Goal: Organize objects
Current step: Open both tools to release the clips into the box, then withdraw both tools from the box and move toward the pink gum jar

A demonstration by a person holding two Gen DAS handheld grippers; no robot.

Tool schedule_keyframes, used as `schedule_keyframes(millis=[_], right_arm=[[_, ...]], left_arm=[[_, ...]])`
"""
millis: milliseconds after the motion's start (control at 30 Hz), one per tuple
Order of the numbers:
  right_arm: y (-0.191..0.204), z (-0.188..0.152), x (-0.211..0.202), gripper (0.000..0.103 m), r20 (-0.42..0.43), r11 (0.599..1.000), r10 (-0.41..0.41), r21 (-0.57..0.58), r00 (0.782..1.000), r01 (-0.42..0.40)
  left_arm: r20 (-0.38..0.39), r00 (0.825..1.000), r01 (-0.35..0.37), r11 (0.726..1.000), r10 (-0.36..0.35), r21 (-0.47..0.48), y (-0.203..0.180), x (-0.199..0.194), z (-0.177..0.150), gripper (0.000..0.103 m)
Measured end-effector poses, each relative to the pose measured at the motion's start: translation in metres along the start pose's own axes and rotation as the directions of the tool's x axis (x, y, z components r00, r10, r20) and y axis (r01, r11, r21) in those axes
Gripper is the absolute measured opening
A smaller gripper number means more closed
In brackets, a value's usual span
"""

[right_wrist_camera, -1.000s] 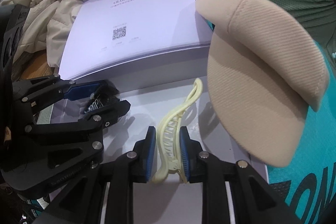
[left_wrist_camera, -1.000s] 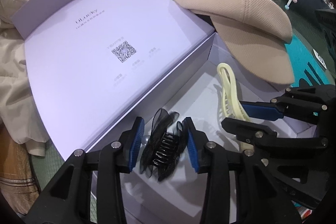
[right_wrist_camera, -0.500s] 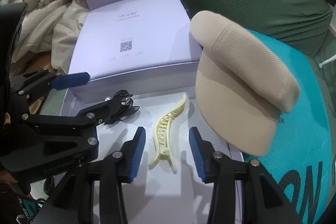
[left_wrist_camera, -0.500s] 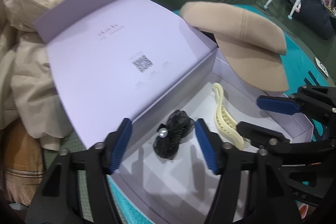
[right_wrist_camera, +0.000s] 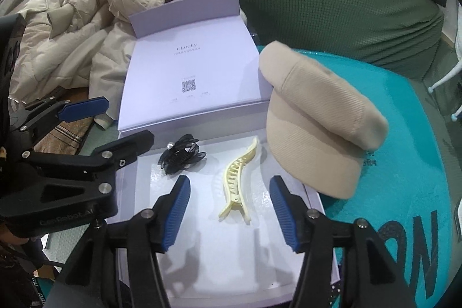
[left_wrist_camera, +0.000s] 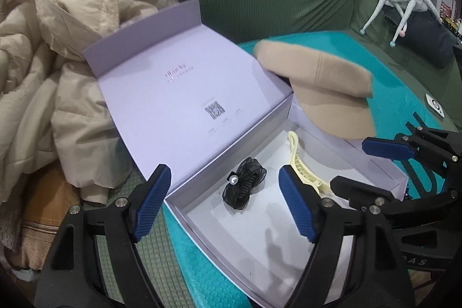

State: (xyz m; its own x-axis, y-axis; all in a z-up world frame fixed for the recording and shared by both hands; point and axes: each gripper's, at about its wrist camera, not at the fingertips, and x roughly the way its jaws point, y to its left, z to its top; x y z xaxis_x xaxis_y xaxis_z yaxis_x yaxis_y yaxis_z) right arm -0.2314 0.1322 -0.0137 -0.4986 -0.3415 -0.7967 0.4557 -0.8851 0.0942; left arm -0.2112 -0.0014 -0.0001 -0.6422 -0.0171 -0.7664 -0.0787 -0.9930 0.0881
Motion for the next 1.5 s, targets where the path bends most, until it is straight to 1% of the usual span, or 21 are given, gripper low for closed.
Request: schedule_keyframes(millis=[233,400,567,667,733,867,1033,1067,1133,1167,1200,1233,1367,1500], right_arm=[[0.002,-0.001,-0.028,0.059,0.036,1.0,-0.01,0.0,0.999,0.01],[0.004,-0.002,-0.047,0.06,0.059,1.0,-0.023,-0.003,0.998,0.023],[0.006,-0.005,-0.064,0.06,0.077,1.0,-0.026,-0.007,0.997,0.026],[0.006,-0.007,-0.073,0.063,0.092,1.0,-0.029,-0.009,0.995,0.03],[0.005,-0.008,-0.08,0.065,0.104,0.999,-0.047,-0.008,0.994,0.048],[0.003,-0.012,-0.097,0.066,0.135,0.998,-0.065,-0.001,0.989,0.065],[0.002,-0.015,-0.115,0.08,0.173,0.997,-0.081,-0.006,0.982,0.083],[0.001,-0.016,-0.118,0.082,0.179,0.996,-0.085,-0.006,0.98,0.087],[0.001,-0.019,-0.124,0.088,0.186,0.995,-0.097,-0.001,0.978,0.099],[0.001,-0.02,-0.126,0.09,0.188,0.995,-0.1,0.0,0.977,0.102],[0.001,-0.022,-0.128,0.095,0.189,0.995,-0.102,0.0,0.977,0.104],[0.002,-0.025,-0.13,0.097,0.186,0.994,-0.106,0.0,0.977,0.108],[0.001,-0.037,-0.137,0.099,0.188,0.994,-0.107,0.003,0.976,0.108],[-0.003,-0.05,-0.141,0.099,0.181,0.994,-0.11,0.025,0.977,0.108]], left_arm=[[0.048,0.999,-0.001,1.0,0.001,-0.006,-0.001,-0.031,0.002,0.078],[0.081,0.997,-0.01,1.0,0.01,-0.001,-0.005,-0.051,0.002,0.082],[0.122,0.993,0.009,1.0,-0.007,-0.01,-0.007,-0.074,0.001,0.084],[0.136,0.991,0.009,1.0,-0.008,-0.007,-0.009,-0.086,0.001,0.086],[0.15,0.989,0.012,1.0,-0.012,0.002,-0.011,-0.094,0.0,0.086],[0.159,0.987,0.006,1.0,-0.008,0.011,-0.015,-0.107,-0.002,0.088],[0.182,0.983,-0.009,0.999,0.003,0.031,-0.021,-0.123,-0.006,0.093],[0.183,0.983,-0.013,0.999,0.006,0.035,-0.023,-0.126,-0.006,0.094],[0.182,0.983,-0.016,0.999,0.009,0.037,-0.026,-0.132,-0.009,0.095],[0.187,0.982,-0.012,0.999,0.005,0.039,-0.028,-0.136,-0.01,0.096],[0.195,0.981,-0.011,0.999,0.003,0.042,-0.029,-0.139,-0.012,0.097],[0.205,0.979,-0.017,0.999,0.007,0.043,-0.032,-0.144,-0.014,0.098],[0.222,0.975,-0.024,0.999,0.013,0.048,-0.037,-0.152,-0.022,0.1],[0.21,0.977,-0.031,0.998,0.02,0.05,-0.041,-0.154,-0.033,0.1]])
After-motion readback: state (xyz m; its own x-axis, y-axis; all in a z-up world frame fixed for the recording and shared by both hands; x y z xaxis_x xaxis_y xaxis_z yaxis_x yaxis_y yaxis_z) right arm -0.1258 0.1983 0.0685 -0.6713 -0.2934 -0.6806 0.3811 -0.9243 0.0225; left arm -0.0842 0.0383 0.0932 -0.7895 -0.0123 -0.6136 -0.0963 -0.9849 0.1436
